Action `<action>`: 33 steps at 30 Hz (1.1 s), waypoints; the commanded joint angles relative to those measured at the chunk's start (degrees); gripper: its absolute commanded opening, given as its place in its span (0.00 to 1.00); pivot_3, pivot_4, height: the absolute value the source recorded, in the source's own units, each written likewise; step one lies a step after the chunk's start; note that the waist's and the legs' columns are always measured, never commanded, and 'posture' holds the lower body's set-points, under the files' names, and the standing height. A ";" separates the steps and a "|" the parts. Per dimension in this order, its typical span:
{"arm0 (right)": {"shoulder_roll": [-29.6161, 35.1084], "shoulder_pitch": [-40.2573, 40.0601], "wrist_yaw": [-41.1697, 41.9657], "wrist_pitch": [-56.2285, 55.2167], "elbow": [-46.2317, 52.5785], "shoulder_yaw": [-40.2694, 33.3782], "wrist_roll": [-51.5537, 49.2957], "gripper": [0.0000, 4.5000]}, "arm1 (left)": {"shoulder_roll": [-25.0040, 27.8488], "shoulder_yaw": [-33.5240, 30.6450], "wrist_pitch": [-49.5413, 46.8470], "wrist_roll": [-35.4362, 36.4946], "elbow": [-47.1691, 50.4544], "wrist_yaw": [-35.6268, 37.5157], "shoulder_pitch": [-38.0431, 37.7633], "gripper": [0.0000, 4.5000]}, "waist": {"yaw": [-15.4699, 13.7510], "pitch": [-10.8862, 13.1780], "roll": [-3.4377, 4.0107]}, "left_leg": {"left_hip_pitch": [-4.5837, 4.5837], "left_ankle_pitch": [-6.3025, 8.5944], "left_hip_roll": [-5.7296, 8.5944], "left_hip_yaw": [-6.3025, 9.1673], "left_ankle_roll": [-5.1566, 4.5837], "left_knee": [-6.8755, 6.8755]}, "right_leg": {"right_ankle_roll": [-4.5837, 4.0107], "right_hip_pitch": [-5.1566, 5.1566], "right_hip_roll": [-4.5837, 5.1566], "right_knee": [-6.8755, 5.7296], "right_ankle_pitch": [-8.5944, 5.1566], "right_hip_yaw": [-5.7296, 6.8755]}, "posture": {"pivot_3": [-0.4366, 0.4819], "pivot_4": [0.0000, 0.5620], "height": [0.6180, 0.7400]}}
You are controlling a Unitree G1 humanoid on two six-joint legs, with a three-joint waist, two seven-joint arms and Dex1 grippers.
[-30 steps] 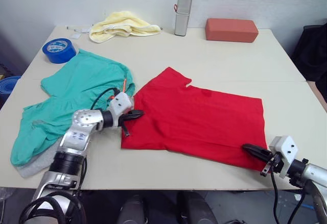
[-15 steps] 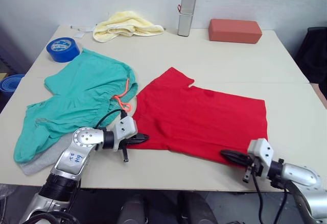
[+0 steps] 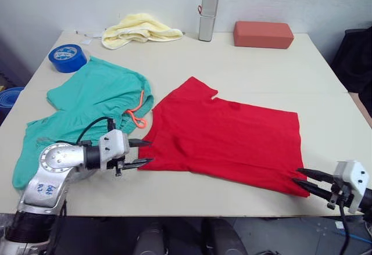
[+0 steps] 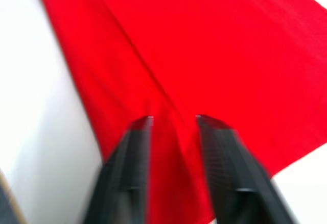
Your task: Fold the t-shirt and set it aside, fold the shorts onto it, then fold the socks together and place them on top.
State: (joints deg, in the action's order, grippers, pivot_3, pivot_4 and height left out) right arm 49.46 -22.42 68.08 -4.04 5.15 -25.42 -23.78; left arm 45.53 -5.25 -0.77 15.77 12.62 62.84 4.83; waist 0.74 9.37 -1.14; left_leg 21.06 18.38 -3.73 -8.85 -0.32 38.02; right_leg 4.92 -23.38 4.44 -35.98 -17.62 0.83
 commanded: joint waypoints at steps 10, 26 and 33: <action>-2.02 4.08 -4.22 -10.41 -9.60 8.92 12.01 0.74 | -0.81 7.45 7.08 -14.10 -8.64 -6.28 1.51 0.83 | -0.29 -0.16 -0.27 | -0.05 0.02 0.03 0.00 -0.13 0.04 | -0.03 0.08 0.04 0.01 0.02 0.05 | 0.48 0.27 1.00; -1.32 7.71 -2.25 -17.18 -15.83 12.57 10.69 0.00 | 1.14 9.52 -3.43 -8.42 -5.55 -1.32 -0.62 0.01 | 0.22 -0.61 -0.12 | -0.91 0.27 -0.05 0.06 -0.13 -0.11 | -0.25 0.98 0.21 0.15 -0.10 0.04 | 0.48 0.27 1.00; 0.83 1.89 2.54 -18.47 -13.17 10.46 6.51 0.00 | 4.09 6.03 -4.87 -2.63 3.36 1.04 -9.36 0.00 | 0.65 -0.62 -0.05 | -0.97 0.14 -0.05 0.24 0.12 -0.72 | -0.85 0.88 0.20 0.20 -0.46 0.23 | 0.48 0.27 1.00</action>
State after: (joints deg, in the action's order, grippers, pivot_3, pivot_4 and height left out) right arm 49.15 -17.36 67.76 -22.41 -8.41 -14.16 -16.46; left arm 48.59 2.05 -5.11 11.60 12.69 63.22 -2.21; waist 1.40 8.76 -1.19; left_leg 20.10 18.52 -3.78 -8.55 -0.20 37.25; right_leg 4.02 -22.50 4.62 -35.77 -18.10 1.11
